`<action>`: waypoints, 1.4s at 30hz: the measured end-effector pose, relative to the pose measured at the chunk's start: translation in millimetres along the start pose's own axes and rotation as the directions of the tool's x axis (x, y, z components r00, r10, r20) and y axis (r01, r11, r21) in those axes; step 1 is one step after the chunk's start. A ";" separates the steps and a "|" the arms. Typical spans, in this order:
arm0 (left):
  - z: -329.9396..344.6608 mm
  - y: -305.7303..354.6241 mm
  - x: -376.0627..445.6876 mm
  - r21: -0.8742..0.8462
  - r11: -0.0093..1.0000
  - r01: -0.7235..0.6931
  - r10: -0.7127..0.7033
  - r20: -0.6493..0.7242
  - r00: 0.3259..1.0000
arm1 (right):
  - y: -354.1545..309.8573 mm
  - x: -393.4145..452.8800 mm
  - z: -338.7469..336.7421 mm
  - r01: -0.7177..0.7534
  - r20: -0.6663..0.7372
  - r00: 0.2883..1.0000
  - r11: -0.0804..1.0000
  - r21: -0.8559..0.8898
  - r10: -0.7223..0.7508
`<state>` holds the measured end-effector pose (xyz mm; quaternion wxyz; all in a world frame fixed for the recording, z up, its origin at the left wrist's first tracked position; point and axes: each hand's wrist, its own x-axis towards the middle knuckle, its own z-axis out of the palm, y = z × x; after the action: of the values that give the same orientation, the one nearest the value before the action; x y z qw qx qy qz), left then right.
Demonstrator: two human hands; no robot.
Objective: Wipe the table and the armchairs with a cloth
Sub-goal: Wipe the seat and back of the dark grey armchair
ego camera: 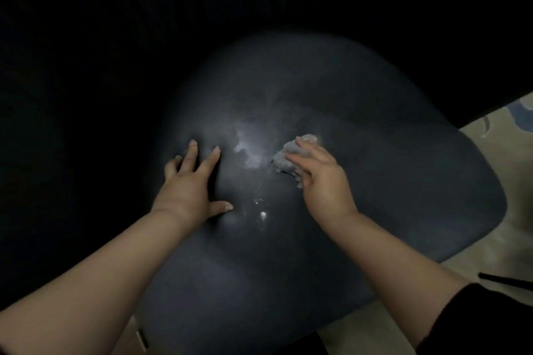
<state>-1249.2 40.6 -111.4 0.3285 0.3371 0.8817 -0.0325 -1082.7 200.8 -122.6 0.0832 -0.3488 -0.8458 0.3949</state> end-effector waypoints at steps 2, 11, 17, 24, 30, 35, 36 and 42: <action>-3.4 -3.1 -7.1 -0.106 0.994 -0.001 -0.001 -0.017 1.000 | -7.2 7.4 6.0 0.007 -0.044 0.999 1.000 0.027 -0.006; -3.2 -25.2 -29.2 -0.463 0.885 -0.043 -0.181 -0.428 0.885 | -42.8 21.0 48.9 0.089 0.106 0.990 0.996 0.033 -0.092; -2.0 -32.4 -30.8 -0.457 0.890 0.001 -0.199 -0.385 0.901 | -57.7 78.6 35.0 0.038 -0.132 0.991 0.997 0.066 -0.029; 11.9 -43.4 -30.4 -0.426 0.905 -0.015 -0.188 -0.431 0.883 | -68.5 80.1 81.2 0.271 0.205 0.948 0.955 -0.123 -0.243; 12.8 -43.0 -36.6 -0.304 0.951 0.056 -0.146 -0.280 0.949 | -70.2 41.1 65.9 0.218 0.214 0.949 0.972 0.090 -0.233; 27.5 -40.2 -34.0 -0.196 0.976 0.092 -0.109 -0.076 0.991 | -74.8 115.2 72.7 0.221 0.117 0.970 0.974 -0.045 -0.214; 30.4 -39.9 -33.1 -0.175 0.980 0.093 -0.106 -0.063 0.992 | -73.2 114.9 81.6 0.248 0.159 0.959 0.966 -0.073 -0.234; 32.0 -37.2 -33.9 -0.166 0.980 0.106 -0.119 -0.068 0.991 | -61.3 33.7 82.2 0.363 0.340 0.873 0.931 0.025 -0.349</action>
<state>-1235.4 -16.4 -122.1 0.3179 0.2597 0.9112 0.0338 -1174.1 145.5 -138.0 0.0009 -0.1156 -0.9048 0.4098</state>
